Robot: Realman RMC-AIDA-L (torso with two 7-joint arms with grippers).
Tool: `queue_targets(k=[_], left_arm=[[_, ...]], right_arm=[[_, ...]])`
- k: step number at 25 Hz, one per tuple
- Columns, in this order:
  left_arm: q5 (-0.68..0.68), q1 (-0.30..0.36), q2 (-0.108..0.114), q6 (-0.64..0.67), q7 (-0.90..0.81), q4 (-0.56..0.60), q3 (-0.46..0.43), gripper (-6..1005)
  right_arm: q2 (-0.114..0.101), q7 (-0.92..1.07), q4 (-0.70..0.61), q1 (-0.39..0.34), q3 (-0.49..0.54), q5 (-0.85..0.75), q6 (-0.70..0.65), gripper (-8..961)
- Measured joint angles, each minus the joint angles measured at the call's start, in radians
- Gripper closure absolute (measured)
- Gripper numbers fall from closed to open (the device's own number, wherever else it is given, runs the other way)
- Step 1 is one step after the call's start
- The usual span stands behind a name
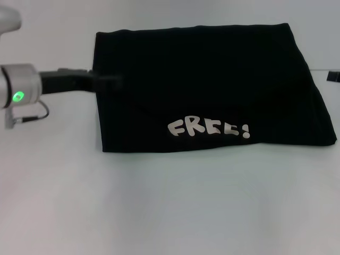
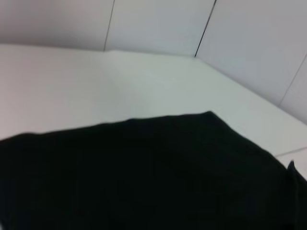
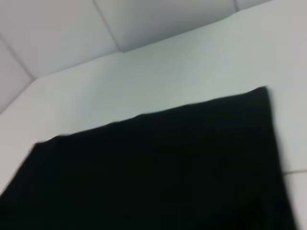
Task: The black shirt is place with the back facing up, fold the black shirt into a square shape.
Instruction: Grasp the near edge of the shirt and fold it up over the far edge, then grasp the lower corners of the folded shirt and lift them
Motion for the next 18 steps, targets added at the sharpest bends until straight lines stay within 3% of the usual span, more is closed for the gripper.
queue_targets(k=[8,14,18], left_arm=[[0.05,0.098,-0.007,0.089,0.09,0.015,0.0,247],[0.098,0.167,-0.042,0.09,0.219,0.039,-0.001,248],[0.093,0.173,-0.048,0.079,0.299,0.008,0.018,248]], right_arm=[[-0.037,0.046,-0.011,-0.031,0.031,0.007,-0.207,291],[-0.036,0.059,-0.005,-0.033,0.054,0.008,-0.216,294],[-0.029,0.072,-0.005,-0.023,0.059,0.011,-0.216,296]])
